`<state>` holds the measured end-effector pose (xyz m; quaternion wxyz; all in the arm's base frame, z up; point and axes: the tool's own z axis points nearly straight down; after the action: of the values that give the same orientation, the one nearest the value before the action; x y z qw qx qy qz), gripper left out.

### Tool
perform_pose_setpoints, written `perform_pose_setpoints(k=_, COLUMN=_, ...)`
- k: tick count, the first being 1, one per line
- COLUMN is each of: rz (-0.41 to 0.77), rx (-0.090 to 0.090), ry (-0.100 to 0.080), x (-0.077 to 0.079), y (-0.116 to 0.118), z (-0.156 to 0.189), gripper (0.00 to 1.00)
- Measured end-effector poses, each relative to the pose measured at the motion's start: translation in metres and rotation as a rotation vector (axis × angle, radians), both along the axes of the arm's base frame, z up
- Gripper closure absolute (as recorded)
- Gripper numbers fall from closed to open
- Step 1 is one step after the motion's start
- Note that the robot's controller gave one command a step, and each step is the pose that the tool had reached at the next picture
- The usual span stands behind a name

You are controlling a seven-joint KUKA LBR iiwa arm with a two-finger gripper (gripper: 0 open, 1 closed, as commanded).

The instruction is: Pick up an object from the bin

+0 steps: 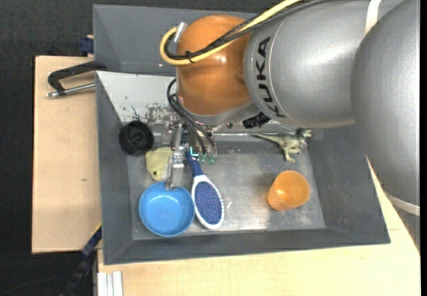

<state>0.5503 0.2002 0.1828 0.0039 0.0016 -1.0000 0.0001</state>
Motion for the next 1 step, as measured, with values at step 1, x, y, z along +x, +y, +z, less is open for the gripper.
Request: perform_pose_setpoints(k=1, rz=0.237, rx=0.004, ry=-0.016, x=-0.0352, y=-0.0061, z=-0.1114, gripper=0.0)
